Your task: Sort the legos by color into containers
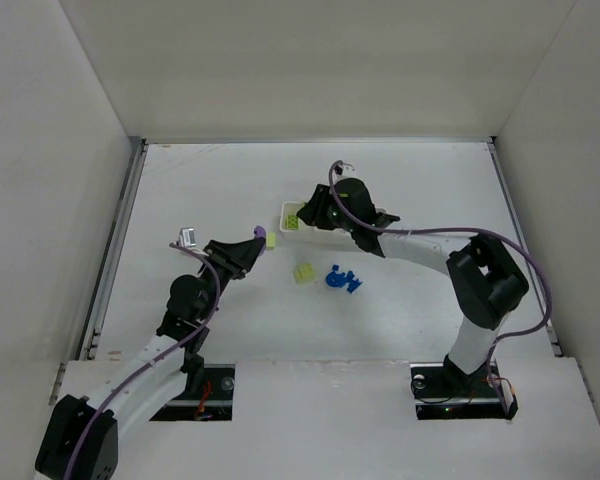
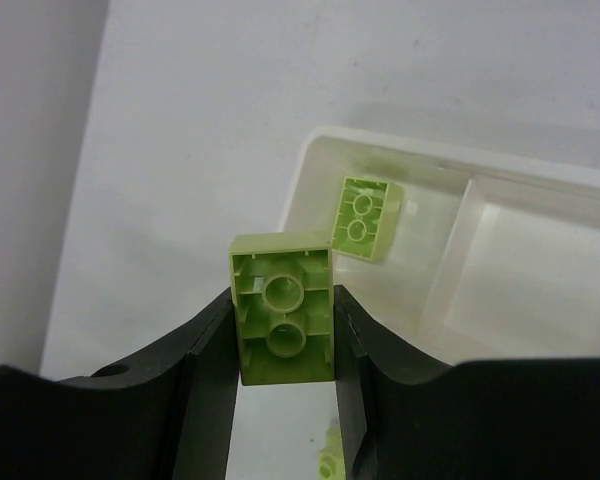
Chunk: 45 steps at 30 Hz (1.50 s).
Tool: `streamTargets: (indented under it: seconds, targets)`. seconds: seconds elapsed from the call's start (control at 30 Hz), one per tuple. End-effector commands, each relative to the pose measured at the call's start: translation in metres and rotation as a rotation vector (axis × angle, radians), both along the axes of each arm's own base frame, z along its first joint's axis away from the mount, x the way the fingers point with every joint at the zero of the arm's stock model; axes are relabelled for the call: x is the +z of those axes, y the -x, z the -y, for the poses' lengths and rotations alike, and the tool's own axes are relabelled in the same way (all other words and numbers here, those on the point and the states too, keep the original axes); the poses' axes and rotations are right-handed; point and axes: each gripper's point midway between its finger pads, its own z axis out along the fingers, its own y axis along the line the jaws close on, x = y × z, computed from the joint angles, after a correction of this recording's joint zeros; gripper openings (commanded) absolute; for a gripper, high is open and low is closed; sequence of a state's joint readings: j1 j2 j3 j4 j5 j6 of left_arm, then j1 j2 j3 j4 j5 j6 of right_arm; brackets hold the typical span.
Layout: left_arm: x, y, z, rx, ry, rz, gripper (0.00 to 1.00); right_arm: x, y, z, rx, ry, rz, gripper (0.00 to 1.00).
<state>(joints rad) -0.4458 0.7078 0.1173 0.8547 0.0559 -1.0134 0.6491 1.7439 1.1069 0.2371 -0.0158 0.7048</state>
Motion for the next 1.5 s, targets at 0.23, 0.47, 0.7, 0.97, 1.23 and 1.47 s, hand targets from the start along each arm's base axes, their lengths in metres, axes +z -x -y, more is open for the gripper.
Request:
streamTargets:
  seconds: [0.23, 0.47, 0.7, 0.97, 1.23, 1.47]
  targets:
    - [-0.008, 0.003, -0.007, -0.006, -0.023, 0.009, 0.24, -0.017, -0.022, -0.012, -0.035, 0.165, 0.039, 0.43]
    - [-0.008, 0.001, -0.007, -0.008, -0.022, 0.003, 0.24, -0.002, -0.024, -0.016, -0.038, 0.135, 0.071, 0.64]
    - [-0.004, -0.005, -0.002, -0.019, 0.047, -0.049, 0.24, 0.050, 0.011, 0.001, -0.013, -0.004, 0.168, 0.53]
    - [0.006, -0.004, 0.011, -0.086, 0.180, -0.100, 0.24, 0.096, 0.102, -0.008, 0.238, -0.396, 0.212, 0.61]
    - [0.024, 0.005, 0.014, -0.120, 0.301, -0.088, 0.24, 0.104, 0.130, -0.027, 0.361, -0.635, 0.125, 0.75]
    - [0.020, 0.009, 0.020, -0.131, 0.305, -0.100, 0.24, 0.105, 0.139, -0.037, 0.400, -0.713, 0.099, 0.76]
